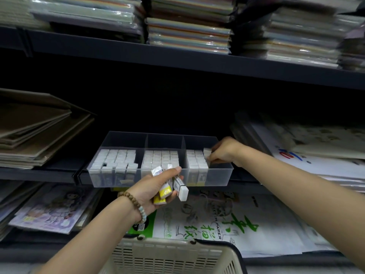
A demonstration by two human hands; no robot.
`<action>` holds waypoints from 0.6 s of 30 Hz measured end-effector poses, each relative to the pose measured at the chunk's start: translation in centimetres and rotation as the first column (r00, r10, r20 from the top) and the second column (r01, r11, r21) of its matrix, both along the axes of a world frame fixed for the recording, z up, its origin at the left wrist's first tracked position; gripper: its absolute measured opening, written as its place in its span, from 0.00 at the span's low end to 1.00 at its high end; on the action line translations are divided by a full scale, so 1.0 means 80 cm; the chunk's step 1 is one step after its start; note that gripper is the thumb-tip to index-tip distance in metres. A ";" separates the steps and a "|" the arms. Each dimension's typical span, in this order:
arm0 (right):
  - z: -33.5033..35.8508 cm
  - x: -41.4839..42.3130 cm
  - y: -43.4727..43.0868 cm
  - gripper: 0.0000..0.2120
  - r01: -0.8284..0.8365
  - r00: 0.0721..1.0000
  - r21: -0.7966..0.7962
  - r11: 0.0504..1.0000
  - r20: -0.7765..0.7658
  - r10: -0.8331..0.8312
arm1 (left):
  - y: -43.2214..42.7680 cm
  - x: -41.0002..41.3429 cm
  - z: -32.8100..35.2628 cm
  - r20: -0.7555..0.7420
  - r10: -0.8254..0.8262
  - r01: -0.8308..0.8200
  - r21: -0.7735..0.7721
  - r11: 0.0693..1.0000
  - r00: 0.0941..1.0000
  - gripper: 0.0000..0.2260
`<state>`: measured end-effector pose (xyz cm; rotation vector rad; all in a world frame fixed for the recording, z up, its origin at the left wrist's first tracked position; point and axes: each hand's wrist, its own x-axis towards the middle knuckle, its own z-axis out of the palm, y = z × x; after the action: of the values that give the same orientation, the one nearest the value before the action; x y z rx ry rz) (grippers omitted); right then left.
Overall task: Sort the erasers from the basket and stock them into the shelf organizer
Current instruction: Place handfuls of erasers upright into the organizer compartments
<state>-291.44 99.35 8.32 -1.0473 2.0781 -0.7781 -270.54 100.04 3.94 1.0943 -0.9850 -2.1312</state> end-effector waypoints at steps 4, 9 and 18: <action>-0.004 -0.003 -0.004 0.14 0.049 0.984 0.000 0.999 0.169 -0.048 | -0.003 0.002 -0.001 -0.011 0.018 -0.018 0.021 1.000 1.000 0.09; -0.007 -0.002 -0.002 0.14 0.093 0.960 0.028 0.995 0.264 -0.097 | -0.004 0.008 -0.001 -0.017 0.030 -0.029 0.037 0.999 0.999 0.08; 0.011 0.014 0.011 0.14 0.064 0.978 -0.025 0.998 0.203 -0.058 | -0.005 0.012 0.002 -0.045 0.089 -0.086 0.066 0.994 0.995 0.08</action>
<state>-290.34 100.21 9.19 -0.8849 1.9378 -0.9113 -269.57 99.66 4.12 1.0910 -0.8372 -2.1208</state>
